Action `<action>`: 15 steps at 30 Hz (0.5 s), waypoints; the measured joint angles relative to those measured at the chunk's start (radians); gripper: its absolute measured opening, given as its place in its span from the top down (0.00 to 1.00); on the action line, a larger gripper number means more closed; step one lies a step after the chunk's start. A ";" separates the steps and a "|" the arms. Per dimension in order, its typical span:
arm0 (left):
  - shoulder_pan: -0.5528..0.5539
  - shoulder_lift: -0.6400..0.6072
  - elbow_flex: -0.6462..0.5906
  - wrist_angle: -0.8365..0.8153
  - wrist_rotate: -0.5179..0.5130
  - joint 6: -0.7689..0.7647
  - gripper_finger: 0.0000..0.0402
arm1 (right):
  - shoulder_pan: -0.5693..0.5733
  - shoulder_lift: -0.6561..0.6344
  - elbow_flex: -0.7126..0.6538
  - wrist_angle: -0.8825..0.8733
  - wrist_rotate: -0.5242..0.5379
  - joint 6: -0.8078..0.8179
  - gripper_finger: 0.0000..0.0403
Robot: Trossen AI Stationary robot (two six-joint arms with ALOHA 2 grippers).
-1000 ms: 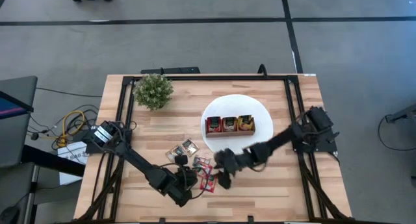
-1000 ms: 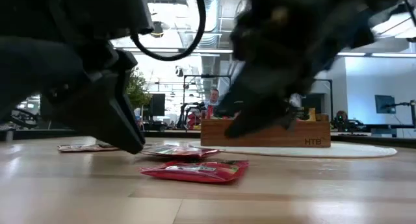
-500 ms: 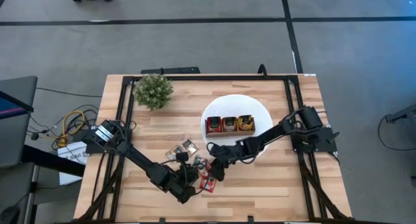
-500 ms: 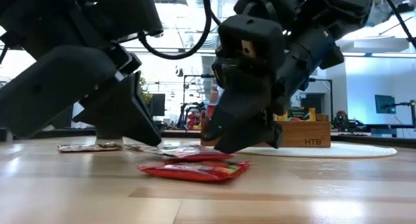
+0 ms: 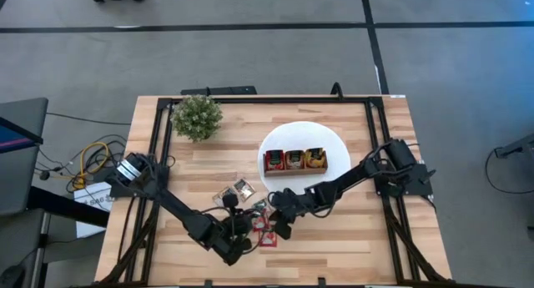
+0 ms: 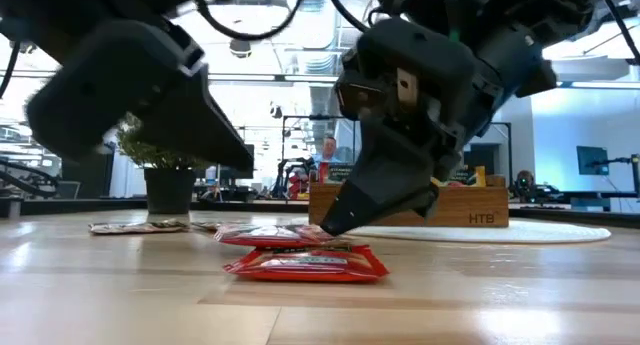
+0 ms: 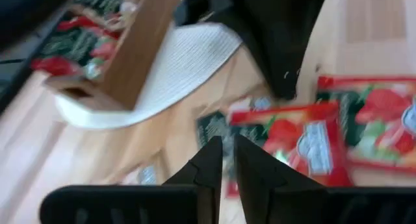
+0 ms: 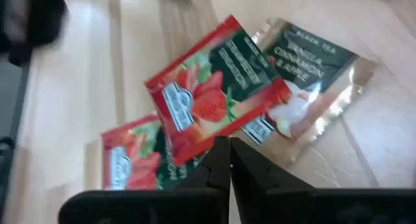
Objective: Pick & Place Tea
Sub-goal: Put the red tea bag into the left section of the wooden organizer
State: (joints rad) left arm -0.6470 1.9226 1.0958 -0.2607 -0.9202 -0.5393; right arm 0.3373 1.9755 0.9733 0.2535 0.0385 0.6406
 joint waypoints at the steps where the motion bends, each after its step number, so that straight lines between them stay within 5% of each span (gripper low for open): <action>1: -0.008 -0.012 -0.001 -0.029 -0.008 -0.012 0.92 | 0.005 0.000 0.000 -0.007 0.018 -0.009 0.99; 6: -0.044 -0.070 0.000 -0.130 -0.008 -0.108 0.92 | 0.023 0.000 0.000 -0.027 0.040 -0.013 1.00; 12: -0.045 -0.057 0.000 -0.154 0.244 -0.135 0.92 | -0.007 0.000 0.000 -0.026 -0.053 0.009 0.95; 15: -0.025 -0.028 0.000 -0.130 0.260 -0.104 0.92 | -0.043 0.000 0.000 -0.020 -0.110 0.006 0.88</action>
State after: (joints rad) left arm -0.6716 1.8947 1.0954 -0.3906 -0.6602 -0.6434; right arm 0.2947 1.9751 0.9733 0.2338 -0.0711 0.6462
